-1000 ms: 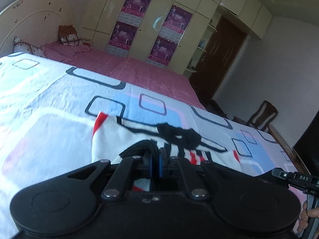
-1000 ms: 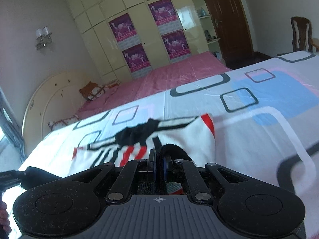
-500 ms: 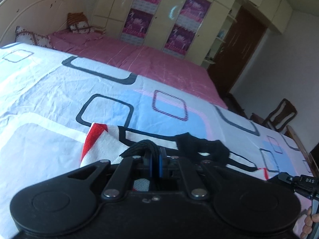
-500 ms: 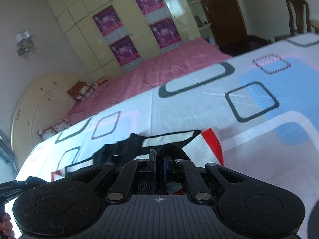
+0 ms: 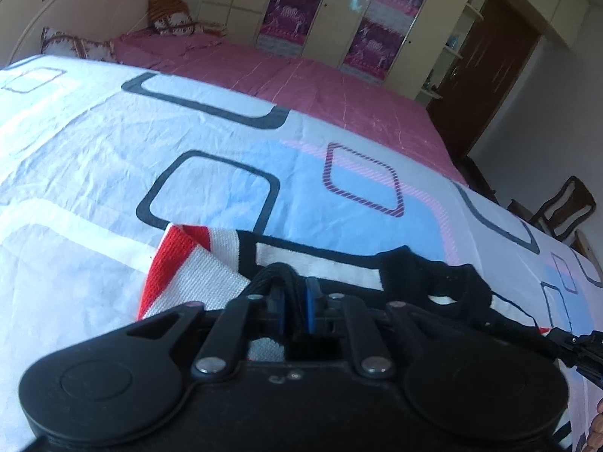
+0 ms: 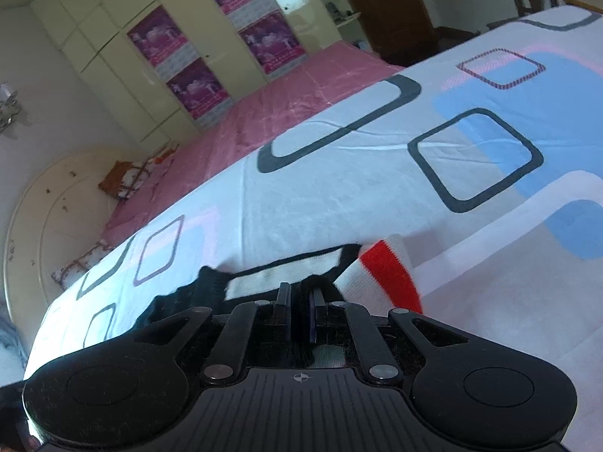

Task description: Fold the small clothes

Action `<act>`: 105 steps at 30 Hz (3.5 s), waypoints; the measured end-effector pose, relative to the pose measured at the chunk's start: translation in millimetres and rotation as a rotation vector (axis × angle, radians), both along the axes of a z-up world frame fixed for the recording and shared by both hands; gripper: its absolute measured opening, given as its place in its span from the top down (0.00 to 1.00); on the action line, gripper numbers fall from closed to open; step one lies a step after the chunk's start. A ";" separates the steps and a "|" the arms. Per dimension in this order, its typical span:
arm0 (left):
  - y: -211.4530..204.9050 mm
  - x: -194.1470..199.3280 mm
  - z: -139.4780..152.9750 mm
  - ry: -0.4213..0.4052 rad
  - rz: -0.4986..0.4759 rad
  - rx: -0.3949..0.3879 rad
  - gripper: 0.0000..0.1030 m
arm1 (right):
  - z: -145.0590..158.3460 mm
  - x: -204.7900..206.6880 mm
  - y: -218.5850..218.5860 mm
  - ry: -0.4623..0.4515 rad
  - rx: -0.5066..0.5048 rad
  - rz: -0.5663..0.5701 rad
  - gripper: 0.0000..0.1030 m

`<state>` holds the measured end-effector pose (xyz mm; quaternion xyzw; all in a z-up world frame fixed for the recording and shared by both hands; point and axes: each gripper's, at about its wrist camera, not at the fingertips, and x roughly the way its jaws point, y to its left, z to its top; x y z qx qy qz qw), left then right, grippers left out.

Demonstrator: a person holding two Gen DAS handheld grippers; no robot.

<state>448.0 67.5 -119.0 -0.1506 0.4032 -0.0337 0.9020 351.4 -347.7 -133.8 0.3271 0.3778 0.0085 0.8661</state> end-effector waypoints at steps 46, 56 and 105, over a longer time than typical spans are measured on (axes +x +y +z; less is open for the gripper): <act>11.3 -18.2 -10.5 -0.104 0.034 0.178 0.74 | 5.6 3.4 32.9 -0.150 -0.341 0.172 0.44; -25.8 -90.3 16.0 -0.165 -0.117 0.142 0.74 | 31.4 -43.0 114.2 -0.234 -0.320 0.421 0.60; -0.3 -143.8 5.8 -0.120 -0.164 0.201 0.72 | 14.7 -143.3 106.4 -0.083 -0.453 0.290 0.60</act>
